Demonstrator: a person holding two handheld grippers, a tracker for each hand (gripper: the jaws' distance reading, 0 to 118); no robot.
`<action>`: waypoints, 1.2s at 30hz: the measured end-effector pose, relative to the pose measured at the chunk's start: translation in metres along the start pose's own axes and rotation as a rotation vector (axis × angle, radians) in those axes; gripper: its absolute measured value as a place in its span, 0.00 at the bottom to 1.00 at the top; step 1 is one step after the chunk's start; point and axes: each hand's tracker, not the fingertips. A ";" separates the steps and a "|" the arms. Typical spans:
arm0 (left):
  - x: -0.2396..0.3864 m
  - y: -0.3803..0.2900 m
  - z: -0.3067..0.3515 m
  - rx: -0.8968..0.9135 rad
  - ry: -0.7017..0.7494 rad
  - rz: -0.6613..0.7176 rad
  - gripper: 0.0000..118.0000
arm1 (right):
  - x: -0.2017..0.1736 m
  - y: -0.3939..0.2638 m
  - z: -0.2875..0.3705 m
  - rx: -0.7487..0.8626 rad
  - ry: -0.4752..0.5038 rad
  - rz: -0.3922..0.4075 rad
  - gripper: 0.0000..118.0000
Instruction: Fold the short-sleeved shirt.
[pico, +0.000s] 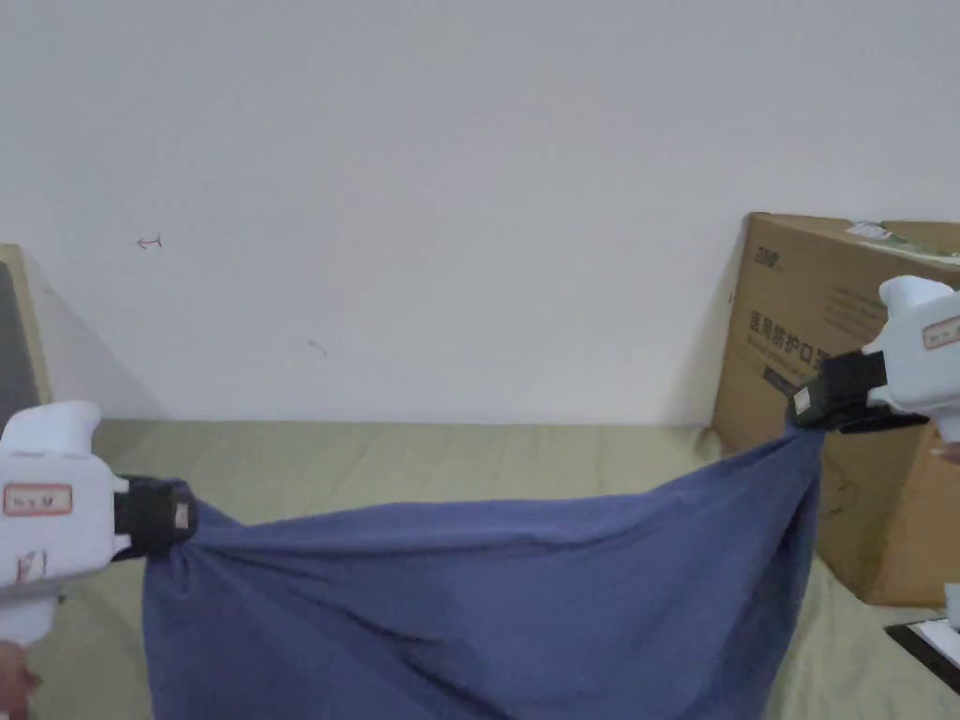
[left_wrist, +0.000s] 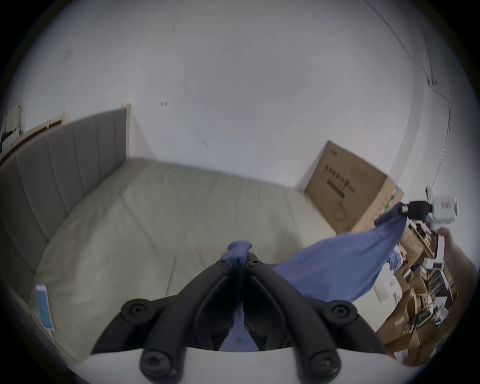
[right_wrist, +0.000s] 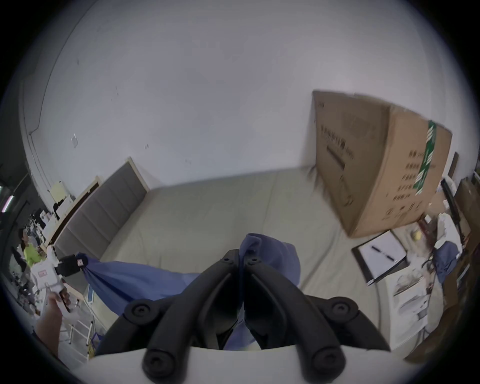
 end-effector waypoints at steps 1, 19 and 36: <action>0.004 0.018 0.003 0.022 0.009 -0.007 0.03 | -0.001 0.011 0.010 0.029 -0.013 0.011 0.01; 0.055 0.204 -0.025 0.309 0.139 0.013 0.03 | -0.056 0.180 0.021 0.394 -0.190 0.062 0.01; 0.036 -0.041 -0.122 0.020 0.021 0.003 0.03 | 0.018 -0.077 -0.069 0.197 -0.109 0.005 0.01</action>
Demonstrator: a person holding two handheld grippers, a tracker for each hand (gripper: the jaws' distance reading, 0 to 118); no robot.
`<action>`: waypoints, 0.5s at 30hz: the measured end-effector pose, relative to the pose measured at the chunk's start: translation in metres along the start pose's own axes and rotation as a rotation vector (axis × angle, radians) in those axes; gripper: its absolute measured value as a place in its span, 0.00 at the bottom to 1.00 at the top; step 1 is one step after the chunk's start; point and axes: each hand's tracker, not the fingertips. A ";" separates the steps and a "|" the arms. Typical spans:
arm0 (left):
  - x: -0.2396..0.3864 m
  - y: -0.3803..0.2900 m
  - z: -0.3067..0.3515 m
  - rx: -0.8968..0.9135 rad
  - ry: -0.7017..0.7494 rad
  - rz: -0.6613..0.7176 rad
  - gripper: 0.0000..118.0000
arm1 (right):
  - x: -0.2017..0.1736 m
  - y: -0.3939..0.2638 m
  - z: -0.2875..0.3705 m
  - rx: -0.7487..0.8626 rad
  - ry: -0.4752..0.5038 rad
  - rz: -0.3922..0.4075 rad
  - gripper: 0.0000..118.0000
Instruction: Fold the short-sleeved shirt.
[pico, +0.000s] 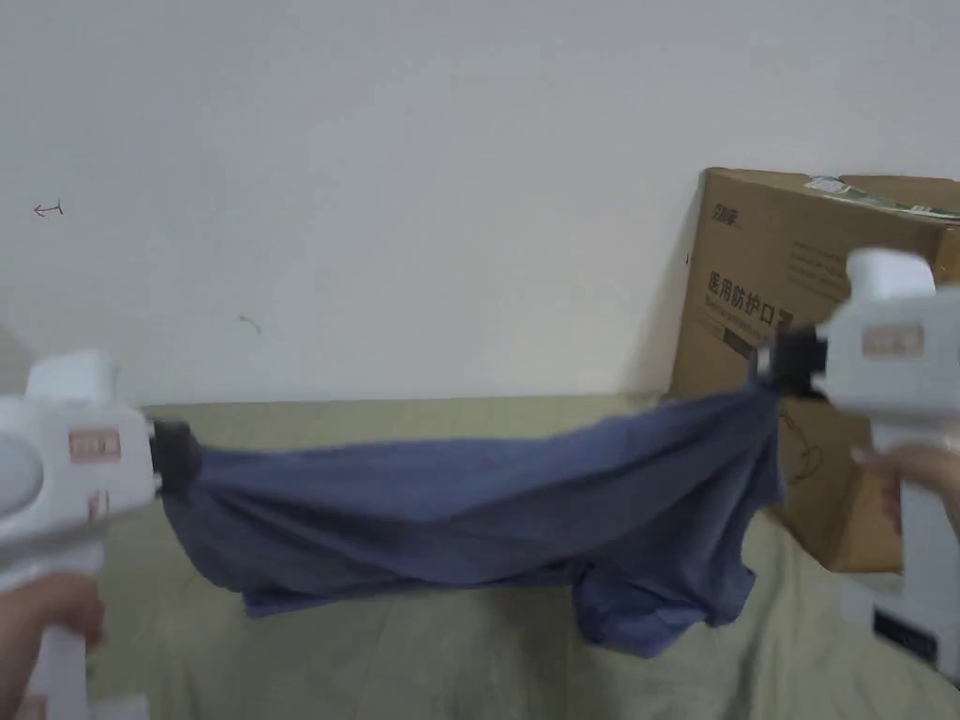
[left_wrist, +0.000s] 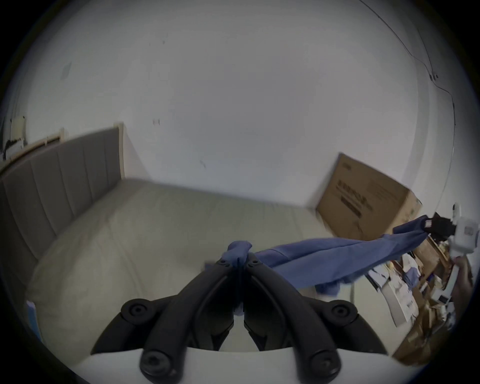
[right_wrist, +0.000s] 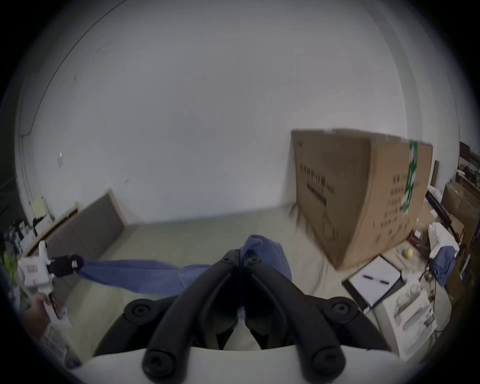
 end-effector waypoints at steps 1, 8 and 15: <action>-0.003 -0.020 0.007 -0.024 -0.035 0.011 0.03 | 0.002 -0.022 0.010 -0.019 0.013 0.027 0.01; -0.001 -0.135 0.116 -0.042 0.007 -0.225 0.03 | 0.007 -0.167 0.139 -0.038 0.016 -0.058 0.01; -0.011 -0.161 0.213 -0.146 0.116 -0.213 0.03 | 0.002 -0.196 0.240 -0.099 -0.056 -0.006 0.01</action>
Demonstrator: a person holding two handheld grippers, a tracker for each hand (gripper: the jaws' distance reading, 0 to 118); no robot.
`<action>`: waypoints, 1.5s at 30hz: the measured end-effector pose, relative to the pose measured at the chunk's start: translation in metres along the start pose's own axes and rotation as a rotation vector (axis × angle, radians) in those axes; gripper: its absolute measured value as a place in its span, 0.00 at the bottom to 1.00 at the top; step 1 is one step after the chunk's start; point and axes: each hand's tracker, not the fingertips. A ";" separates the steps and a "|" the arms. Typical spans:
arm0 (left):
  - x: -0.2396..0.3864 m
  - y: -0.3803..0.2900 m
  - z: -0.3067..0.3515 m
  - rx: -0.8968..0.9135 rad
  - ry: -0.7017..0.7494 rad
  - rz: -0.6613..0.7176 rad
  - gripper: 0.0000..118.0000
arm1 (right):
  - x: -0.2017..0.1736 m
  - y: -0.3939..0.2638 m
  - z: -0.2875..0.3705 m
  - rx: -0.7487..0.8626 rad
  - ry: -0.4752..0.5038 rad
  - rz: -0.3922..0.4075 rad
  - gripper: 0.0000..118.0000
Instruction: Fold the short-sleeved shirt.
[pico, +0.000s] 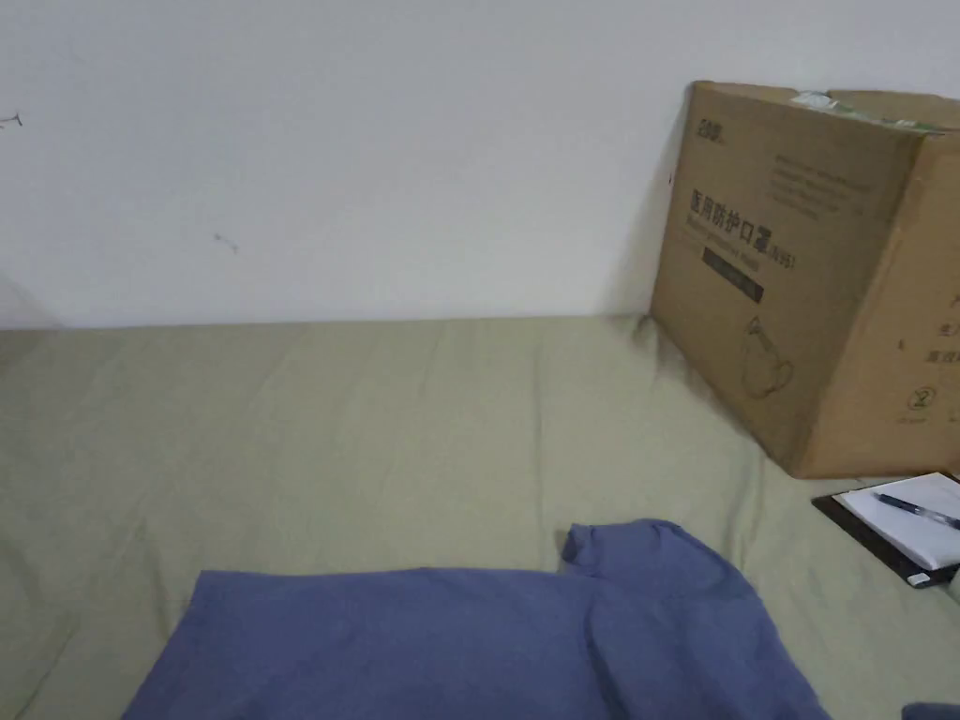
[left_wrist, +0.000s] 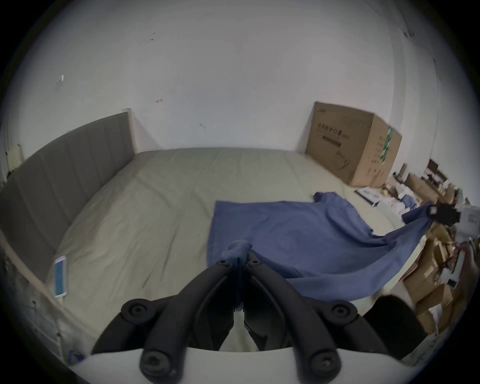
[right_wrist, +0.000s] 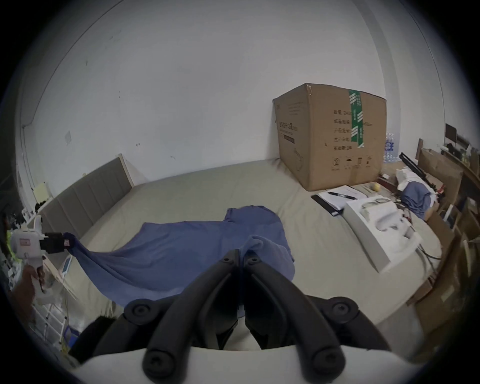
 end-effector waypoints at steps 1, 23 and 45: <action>-0.001 -0.002 0.000 -0.028 0.015 -0.017 0.03 | 0.000 -0.001 0.001 -0.026 -0.004 -0.001 0.01; -0.025 -0.040 -0.167 -0.293 -0.068 0.133 0.99 | 0.032 -0.070 -0.170 -0.437 -0.068 -0.097 0.99; -0.006 0.140 -0.189 -0.111 -0.117 0.047 0.00 | -0.053 0.020 -0.089 0.054 0.216 0.000 0.00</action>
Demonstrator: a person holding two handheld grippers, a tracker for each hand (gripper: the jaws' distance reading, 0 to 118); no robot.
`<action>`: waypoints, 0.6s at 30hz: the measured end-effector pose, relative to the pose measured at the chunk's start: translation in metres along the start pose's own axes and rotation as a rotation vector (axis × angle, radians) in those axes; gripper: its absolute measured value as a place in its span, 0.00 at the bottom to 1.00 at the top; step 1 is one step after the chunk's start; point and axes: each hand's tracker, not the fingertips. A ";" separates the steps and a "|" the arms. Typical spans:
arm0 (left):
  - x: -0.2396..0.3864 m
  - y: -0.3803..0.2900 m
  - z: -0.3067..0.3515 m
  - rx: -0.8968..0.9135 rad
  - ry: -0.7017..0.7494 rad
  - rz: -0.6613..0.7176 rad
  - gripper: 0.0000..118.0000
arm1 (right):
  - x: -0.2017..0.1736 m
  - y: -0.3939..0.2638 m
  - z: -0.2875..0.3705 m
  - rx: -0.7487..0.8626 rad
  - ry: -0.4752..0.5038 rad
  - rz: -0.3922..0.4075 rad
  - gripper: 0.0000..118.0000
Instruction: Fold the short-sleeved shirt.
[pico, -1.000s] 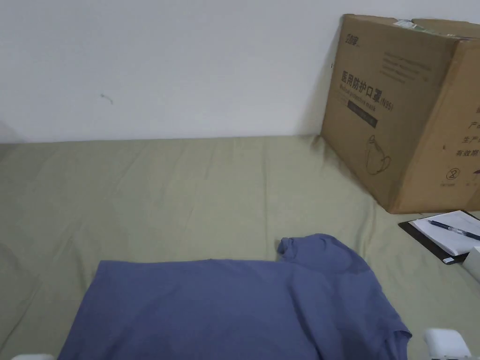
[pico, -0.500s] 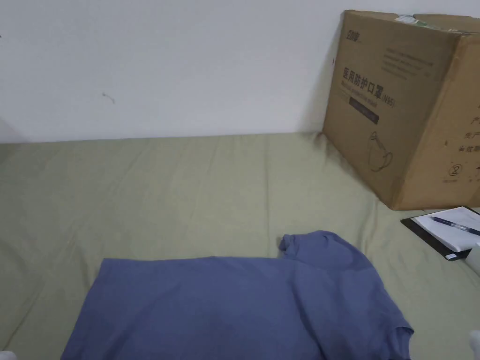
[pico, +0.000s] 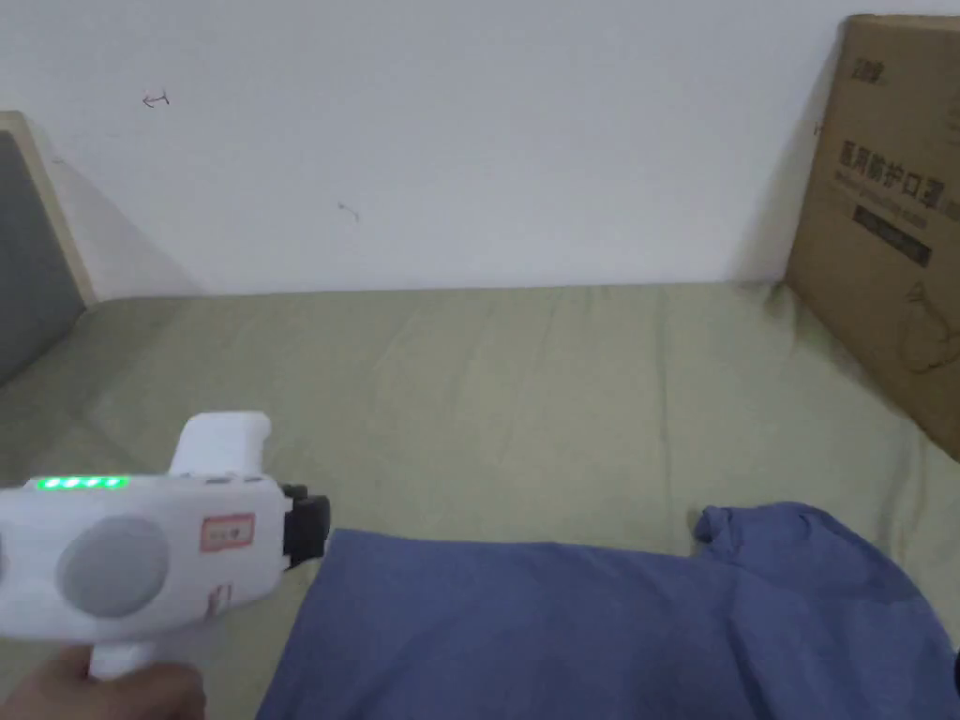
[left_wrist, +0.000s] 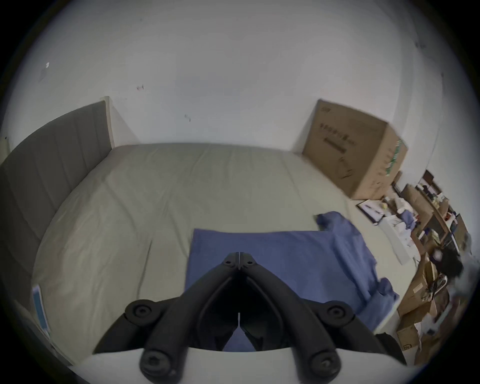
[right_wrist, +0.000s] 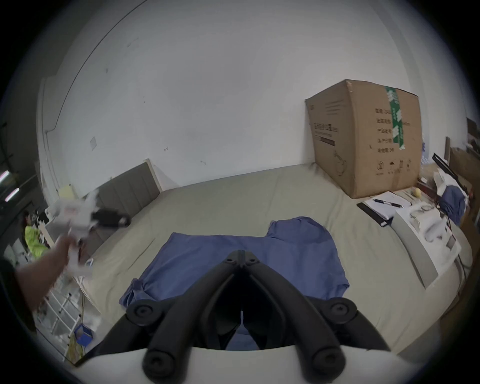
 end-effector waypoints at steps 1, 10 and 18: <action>-0.009 0.018 -0.025 -0.067 -0.005 0.003 0.00 | -0.001 0.001 -0.006 -0.013 0.008 0.009 0.00; -0.046 0.062 -0.203 -0.399 0.076 -0.077 0.51 | 0.011 -0.023 -0.054 -0.143 0.054 -0.035 0.00; -0.068 0.030 -0.275 -0.515 0.081 -0.018 0.97 | 0.022 -0.038 -0.089 -0.215 0.055 -0.032 0.00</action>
